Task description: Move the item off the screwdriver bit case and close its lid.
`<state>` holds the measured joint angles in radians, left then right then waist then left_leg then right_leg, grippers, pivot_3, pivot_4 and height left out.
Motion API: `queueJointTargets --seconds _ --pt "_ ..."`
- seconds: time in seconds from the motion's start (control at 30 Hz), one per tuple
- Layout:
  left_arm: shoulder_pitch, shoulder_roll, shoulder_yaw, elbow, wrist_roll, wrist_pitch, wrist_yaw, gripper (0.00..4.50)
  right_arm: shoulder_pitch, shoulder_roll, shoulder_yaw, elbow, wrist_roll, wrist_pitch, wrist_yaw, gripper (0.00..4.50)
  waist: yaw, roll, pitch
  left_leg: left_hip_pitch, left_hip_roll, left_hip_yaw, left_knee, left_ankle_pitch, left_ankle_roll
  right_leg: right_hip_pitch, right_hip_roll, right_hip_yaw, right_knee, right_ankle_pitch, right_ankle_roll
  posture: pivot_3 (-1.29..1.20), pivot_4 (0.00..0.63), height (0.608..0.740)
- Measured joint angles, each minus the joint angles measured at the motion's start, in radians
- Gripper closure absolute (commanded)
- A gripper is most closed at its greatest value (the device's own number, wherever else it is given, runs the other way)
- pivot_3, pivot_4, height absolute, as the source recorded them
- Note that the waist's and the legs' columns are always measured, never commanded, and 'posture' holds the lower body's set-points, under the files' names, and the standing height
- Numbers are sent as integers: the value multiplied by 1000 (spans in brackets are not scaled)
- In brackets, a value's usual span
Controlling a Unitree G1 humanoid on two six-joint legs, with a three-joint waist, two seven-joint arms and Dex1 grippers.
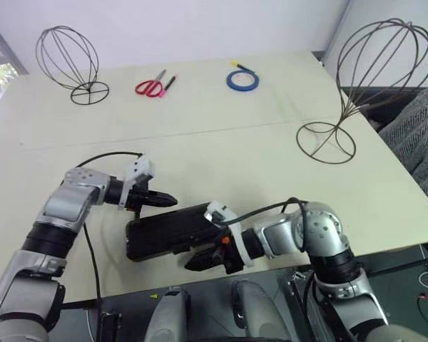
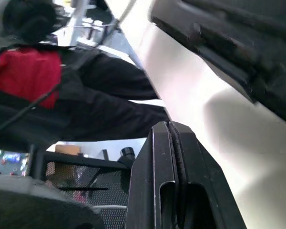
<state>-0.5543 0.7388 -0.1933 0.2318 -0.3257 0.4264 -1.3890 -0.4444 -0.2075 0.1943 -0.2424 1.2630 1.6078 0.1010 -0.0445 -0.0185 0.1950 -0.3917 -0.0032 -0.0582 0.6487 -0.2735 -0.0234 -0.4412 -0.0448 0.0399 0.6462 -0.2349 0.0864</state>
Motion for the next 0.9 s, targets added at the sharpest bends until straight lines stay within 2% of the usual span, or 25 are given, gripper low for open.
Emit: queueJointTargets --seconds 0.2,0.43,0.73,0.9 --pt "0 -21 -7 -3 13 -3 -2 4500 56 139 -56 3 56 0 -284 4463 0 0 0 0 0 0 0 0 0 0 0 0 1 0 0 0 150 740" --pt "1 -33 -10 -3 35 -25 1 4500 112 262 -124 -45 59 0 -545 4463 0 0 0 0 0 -1 0 0 0 0 0 0 1 0 0 0 150 740" --pt "-1 -44 -10 -2 64 -59 6 4500 151 271 -122 -122 93 -1 -727 4463 0 0 0 0 0 -1 0 0 0 0 0 0 1 0 0 0 150 740" --pt "9 -48 -31 12 123 -154 4 4500 148 272 -100 -165 66 -2 -773 4463 0 0 -1 1 0 -1 0 0 0 0 0 0 0 0 0 0 150 740"
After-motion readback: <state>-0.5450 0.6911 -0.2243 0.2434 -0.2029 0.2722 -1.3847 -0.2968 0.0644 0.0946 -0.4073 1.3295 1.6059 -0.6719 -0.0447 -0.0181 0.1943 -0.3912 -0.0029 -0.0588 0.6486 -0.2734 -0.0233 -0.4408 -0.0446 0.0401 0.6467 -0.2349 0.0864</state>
